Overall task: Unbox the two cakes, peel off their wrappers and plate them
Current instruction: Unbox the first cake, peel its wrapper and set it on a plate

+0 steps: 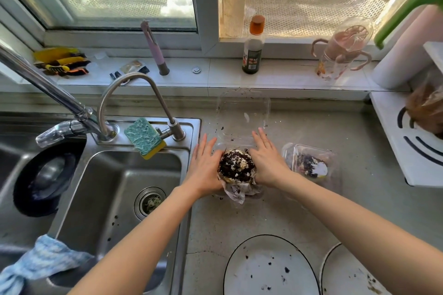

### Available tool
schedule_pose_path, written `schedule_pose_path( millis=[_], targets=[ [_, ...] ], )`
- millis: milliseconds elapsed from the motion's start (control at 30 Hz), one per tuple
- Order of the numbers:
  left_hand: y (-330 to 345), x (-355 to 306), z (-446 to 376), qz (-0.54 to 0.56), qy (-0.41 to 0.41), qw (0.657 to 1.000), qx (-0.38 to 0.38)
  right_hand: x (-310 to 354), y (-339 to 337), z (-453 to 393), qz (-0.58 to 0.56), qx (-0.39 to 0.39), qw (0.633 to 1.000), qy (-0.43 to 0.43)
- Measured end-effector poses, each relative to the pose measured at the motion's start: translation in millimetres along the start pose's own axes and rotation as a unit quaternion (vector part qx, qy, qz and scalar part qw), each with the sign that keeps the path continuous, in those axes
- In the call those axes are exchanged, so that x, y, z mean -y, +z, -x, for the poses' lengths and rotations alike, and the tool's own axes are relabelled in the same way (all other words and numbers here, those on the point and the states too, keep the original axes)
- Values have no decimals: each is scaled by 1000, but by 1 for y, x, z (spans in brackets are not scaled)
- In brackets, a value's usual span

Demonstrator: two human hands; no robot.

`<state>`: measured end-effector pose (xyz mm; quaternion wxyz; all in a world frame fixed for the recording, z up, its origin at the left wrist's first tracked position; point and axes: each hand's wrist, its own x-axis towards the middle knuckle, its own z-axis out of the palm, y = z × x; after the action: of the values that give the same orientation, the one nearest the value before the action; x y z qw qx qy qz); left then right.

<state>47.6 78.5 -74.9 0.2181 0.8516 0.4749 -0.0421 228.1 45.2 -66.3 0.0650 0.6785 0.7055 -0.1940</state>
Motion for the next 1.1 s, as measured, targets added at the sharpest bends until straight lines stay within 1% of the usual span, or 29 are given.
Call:
schedule_pose_path(
  millis=[100,167,233,300,367,400,433,467,533,633,667,700,733,767,833,933,1000,1033,1100],
  targets=[
    [-4,2,0,27,14,999,-20,0,-4,2,-40,-2,999,4],
    [-10,4,1,64,25,997,-36,-1,-9,5,-78,-10,997,8],
    [-20,3,4,154,33,987,-34,-4,-15,7,-107,-20,994,7],
    [-28,-2,8,296,21,955,-11,-5,-20,9,-145,-28,989,7],
    [-33,-7,15,413,-6,911,7,-4,-25,12,-185,-35,982,5],
    [-34,-8,18,471,-24,882,11,-3,-27,15,-202,-41,979,4],
    [-35,-12,23,541,-44,840,15,-1,-29,17,-217,-50,975,2],
    [-36,-16,28,617,-61,785,18,1,-32,21,-235,-59,970,3],
    [-36,-24,35,746,-80,660,19,4,-38,28,-272,-71,960,4],
    [-30,-31,47,866,-110,487,12,9,-46,41,-300,-88,950,-19],
    [-28,-33,49,890,-120,441,12,10,-47,44,-300,-92,949,-25],
    [-28,-34,51,903,-133,408,9,12,-48,49,-299,-93,949,-30],
    [-27,-36,51,910,-146,389,4,13,-48,52,-300,-92,949,-33],
    [-27,-38,50,911,-159,381,1,14,-48,53,-297,-88,950,-32],
    [-28,-43,47,904,-180,388,-10,16,-47,58,-283,-86,955,-32],
    [-27,-48,43,885,-208,416,-27,19,-45,65,-267,-85,959,-37],
    [-24,-46,39,875,-226,428,-27,20,-47,69,-261,-75,961,-48],
    [-23,-45,39,872,-233,429,-25,19,-49,71,-258,-65,962,-56],
    [-19,-39,38,878,-234,417,-15,17,-55,76,-276,-28,959,-63]
  ],
)
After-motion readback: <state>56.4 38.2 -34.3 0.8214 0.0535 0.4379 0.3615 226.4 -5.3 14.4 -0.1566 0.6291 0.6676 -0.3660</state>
